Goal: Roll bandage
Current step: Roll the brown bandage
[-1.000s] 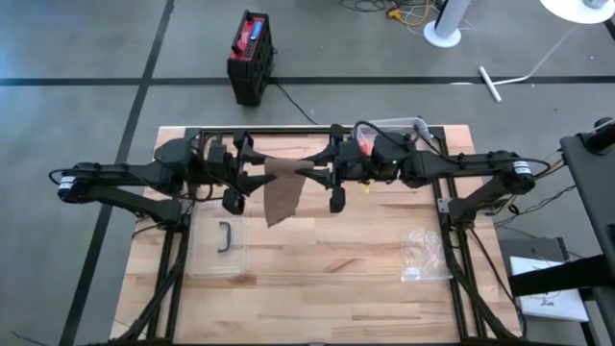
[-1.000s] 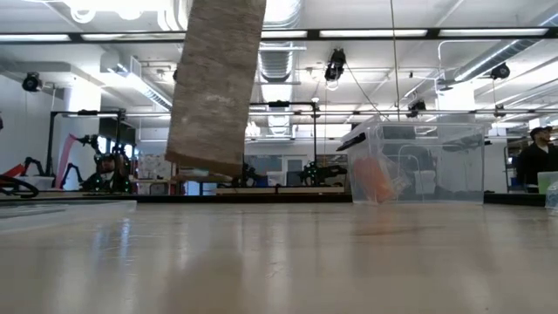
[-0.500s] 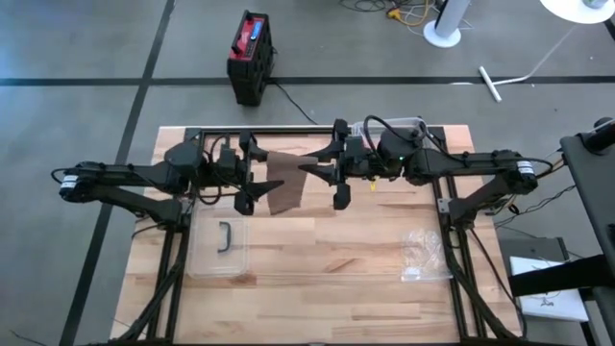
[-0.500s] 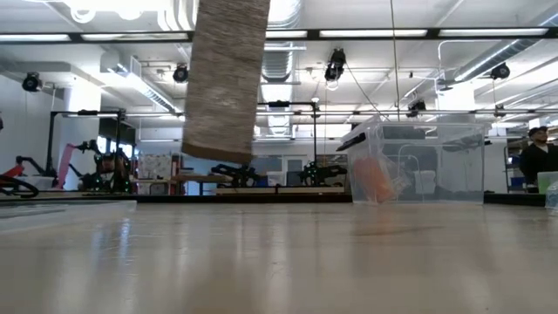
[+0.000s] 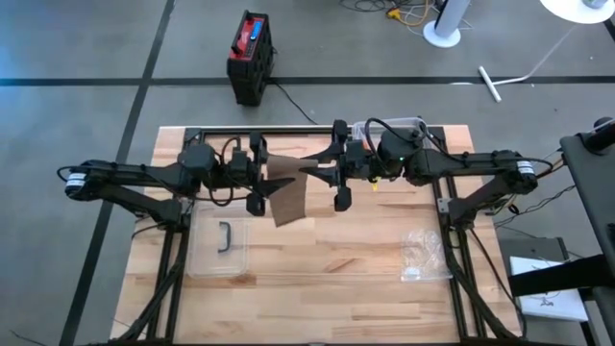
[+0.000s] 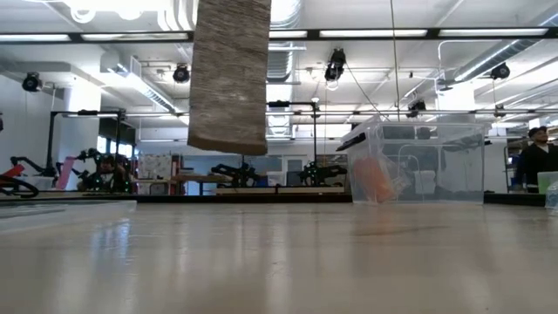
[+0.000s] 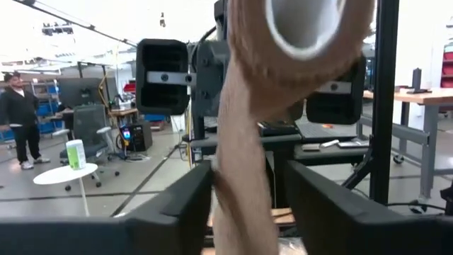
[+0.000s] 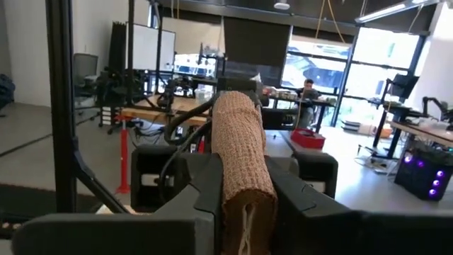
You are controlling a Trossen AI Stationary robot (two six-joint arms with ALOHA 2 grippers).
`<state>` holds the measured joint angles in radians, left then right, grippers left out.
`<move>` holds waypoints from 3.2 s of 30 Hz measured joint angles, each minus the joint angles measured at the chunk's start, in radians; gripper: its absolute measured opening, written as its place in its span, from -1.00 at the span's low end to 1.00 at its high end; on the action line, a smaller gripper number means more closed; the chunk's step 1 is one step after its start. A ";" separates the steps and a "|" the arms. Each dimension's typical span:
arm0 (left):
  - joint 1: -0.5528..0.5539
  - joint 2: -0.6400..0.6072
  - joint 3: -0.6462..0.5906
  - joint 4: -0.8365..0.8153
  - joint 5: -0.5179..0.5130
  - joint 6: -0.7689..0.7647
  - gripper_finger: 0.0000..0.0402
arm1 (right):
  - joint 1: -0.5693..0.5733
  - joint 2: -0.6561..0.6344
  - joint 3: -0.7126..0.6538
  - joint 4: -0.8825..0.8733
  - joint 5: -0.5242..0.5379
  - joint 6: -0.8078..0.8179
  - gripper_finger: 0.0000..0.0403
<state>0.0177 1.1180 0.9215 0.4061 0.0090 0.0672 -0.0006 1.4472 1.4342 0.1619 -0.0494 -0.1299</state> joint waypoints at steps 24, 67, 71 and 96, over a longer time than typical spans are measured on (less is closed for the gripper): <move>0.000 0.038 0.000 0.045 0.000 -0.078 -0.99 | 0.003 0.009 0.000 0.003 0.158 -0.297 -0.69; -0.004 -0.075 0.000 -0.092 0.256 -0.453 0.28 | 0.186 0.043 0.000 0.010 0.536 -1.201 -0.74; -0.004 -0.077 0.000 -0.127 0.257 -0.474 0.29 | 0.201 0.041 0.000 0.038 0.563 -1.279 -0.70; -0.001 -0.256 0.000 -0.492 0.191 -0.487 0.14 | 0.248 0.041 0.000 0.060 0.615 -1.710 -0.71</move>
<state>0.0166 0.8617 0.9218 -0.0860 0.1999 -0.4199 0.2470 1.4887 1.4342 0.2219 0.5660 -1.8403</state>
